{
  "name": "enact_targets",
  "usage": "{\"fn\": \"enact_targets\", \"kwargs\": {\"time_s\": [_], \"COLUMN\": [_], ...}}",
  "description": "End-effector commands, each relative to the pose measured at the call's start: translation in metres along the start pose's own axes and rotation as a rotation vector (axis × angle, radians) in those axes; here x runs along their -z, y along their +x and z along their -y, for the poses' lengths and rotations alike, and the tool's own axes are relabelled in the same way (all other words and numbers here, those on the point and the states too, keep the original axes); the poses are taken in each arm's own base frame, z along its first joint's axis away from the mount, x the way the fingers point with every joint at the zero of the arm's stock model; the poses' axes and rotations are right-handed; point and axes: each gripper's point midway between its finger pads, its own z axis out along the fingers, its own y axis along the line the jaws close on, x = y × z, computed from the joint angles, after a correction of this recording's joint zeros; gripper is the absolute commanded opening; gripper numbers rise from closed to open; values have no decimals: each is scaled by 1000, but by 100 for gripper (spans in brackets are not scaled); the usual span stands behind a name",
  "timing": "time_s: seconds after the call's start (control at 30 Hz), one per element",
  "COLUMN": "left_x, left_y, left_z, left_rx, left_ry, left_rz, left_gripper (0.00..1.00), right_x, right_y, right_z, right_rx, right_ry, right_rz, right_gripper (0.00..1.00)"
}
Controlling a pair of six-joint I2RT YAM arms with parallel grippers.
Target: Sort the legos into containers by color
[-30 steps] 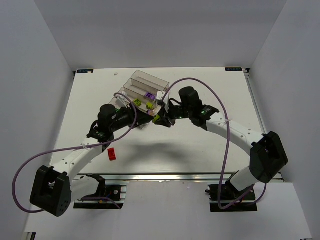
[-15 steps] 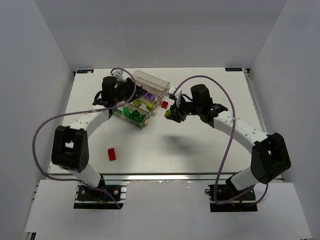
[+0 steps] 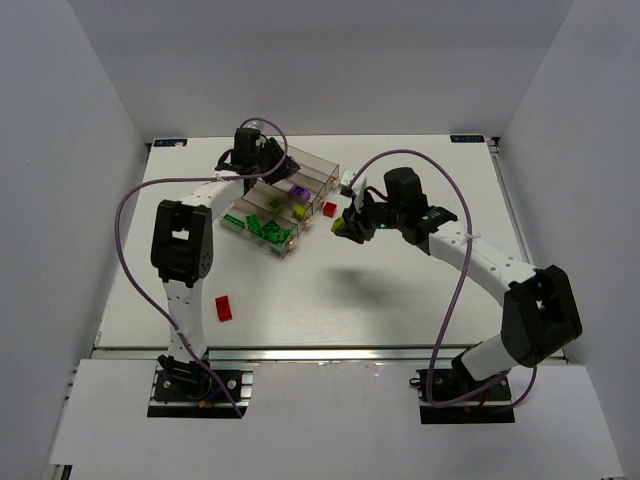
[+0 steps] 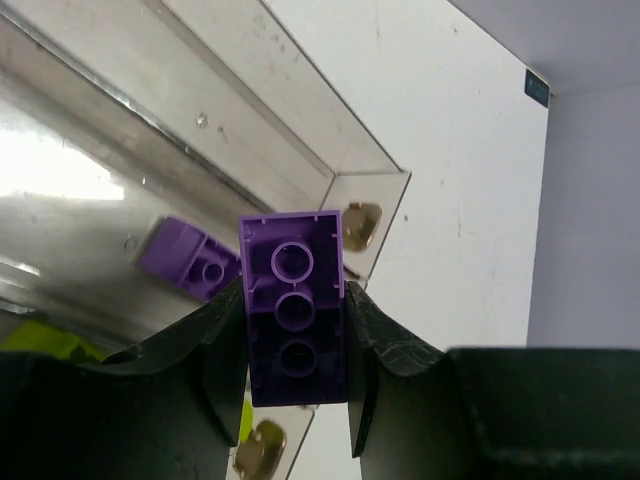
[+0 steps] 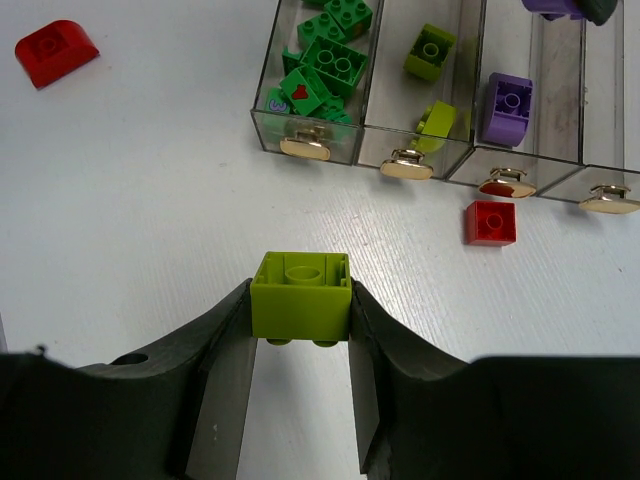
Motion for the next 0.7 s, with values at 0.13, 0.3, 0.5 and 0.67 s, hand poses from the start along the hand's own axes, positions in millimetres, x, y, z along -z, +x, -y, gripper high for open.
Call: {"fn": "enact_targets", "kwargs": {"time_s": [0.13, 0.3, 0.5, 0.67], "left_x": [-9, -6, -1, 41], "left_y": [-11, -3, -9, -53], "left_z": [6, -1, 6, 44], "left_rx": [-48, -55, -60, -121], "left_ry": [-75, -102, -90, -64], "left_rz": [19, 6, 21, 149], "left_gripper": [56, 59, 65, 52], "right_x": [-2, -9, -17, -29], "right_y": [-4, -3, -8, -20], "right_z": [4, 9, 17, 33], "right_rx": [9, 6, 10, 13], "right_ry": [-10, -13, -20, -8], "right_rz": [8, -1, -5, 1], "right_gripper": [0, 0, 0, 0]}}
